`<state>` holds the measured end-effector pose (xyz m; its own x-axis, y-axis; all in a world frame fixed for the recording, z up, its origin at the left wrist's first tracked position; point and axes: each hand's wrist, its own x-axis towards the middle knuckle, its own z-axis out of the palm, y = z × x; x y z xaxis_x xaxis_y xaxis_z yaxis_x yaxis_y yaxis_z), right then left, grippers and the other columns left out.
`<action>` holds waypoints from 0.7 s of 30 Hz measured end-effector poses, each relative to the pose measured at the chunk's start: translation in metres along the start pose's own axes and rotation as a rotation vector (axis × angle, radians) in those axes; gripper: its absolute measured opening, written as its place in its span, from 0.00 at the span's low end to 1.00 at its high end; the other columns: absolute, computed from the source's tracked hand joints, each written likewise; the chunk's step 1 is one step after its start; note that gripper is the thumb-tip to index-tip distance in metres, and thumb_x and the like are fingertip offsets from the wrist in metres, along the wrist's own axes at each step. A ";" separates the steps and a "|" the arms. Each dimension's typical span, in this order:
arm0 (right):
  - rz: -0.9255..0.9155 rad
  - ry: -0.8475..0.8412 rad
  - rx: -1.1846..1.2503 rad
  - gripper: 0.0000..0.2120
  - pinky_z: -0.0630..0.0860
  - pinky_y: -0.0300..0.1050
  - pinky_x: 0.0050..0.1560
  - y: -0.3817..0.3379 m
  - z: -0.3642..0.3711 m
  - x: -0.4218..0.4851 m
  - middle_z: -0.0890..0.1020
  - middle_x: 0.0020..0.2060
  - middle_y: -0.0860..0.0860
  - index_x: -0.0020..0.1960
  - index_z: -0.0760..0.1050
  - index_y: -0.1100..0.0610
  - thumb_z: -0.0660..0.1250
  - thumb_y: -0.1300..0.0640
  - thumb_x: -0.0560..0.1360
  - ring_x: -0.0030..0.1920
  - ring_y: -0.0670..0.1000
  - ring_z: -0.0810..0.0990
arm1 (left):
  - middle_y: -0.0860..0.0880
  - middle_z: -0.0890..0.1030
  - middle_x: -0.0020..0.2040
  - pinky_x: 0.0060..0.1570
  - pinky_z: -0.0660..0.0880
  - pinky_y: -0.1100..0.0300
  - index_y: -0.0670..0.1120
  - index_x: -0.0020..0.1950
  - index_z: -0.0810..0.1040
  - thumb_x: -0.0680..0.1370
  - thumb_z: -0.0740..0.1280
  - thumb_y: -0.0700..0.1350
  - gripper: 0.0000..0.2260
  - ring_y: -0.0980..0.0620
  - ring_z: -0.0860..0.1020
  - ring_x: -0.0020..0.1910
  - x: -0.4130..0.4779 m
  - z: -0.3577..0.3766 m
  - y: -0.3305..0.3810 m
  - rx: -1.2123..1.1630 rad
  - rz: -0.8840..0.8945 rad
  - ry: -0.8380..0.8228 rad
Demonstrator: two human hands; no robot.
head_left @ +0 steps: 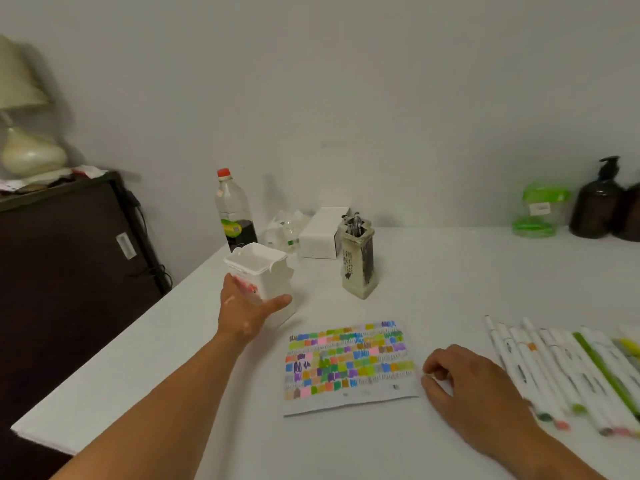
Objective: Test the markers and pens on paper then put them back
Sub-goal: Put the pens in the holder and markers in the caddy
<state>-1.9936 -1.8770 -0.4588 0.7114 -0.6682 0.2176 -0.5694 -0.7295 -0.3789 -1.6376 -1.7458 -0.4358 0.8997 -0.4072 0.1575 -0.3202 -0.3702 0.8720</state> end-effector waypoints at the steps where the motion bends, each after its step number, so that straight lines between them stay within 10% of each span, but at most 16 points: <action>1: 0.004 0.015 0.008 0.05 0.69 0.31 0.39 0.002 0.003 0.000 0.76 0.38 0.40 0.44 0.73 0.41 0.67 0.45 0.76 0.38 0.39 0.76 | 0.48 0.71 0.68 0.61 0.74 0.42 0.53 0.73 0.59 0.56 0.83 0.62 0.52 0.43 0.73 0.64 0.003 0.005 0.001 -0.026 0.004 0.000; 8: -0.022 0.081 0.060 0.05 0.66 0.31 0.40 0.011 0.010 0.003 0.73 0.39 0.39 0.47 0.74 0.42 0.64 0.42 0.77 0.39 0.40 0.74 | 0.47 0.72 0.69 0.61 0.74 0.40 0.53 0.74 0.59 0.58 0.82 0.60 0.51 0.41 0.73 0.65 0.003 0.018 0.019 -0.139 -0.021 0.009; 21: 0.129 0.487 0.438 0.07 0.72 0.30 0.36 0.047 -0.048 -0.012 0.80 0.34 0.41 0.44 0.80 0.45 0.73 0.58 0.72 0.39 0.44 0.79 | 0.62 0.82 0.55 0.44 0.81 0.63 0.65 0.67 0.67 0.55 0.83 0.64 0.44 0.61 0.81 0.53 -0.140 0.102 0.078 -0.267 0.317 -0.602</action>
<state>-2.0481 -1.9101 -0.4362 0.3233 -0.8103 0.4887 -0.3442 -0.5818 -0.7369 -1.8185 -1.8030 -0.4365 0.4316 -0.8781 0.2063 -0.3856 0.0271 0.9222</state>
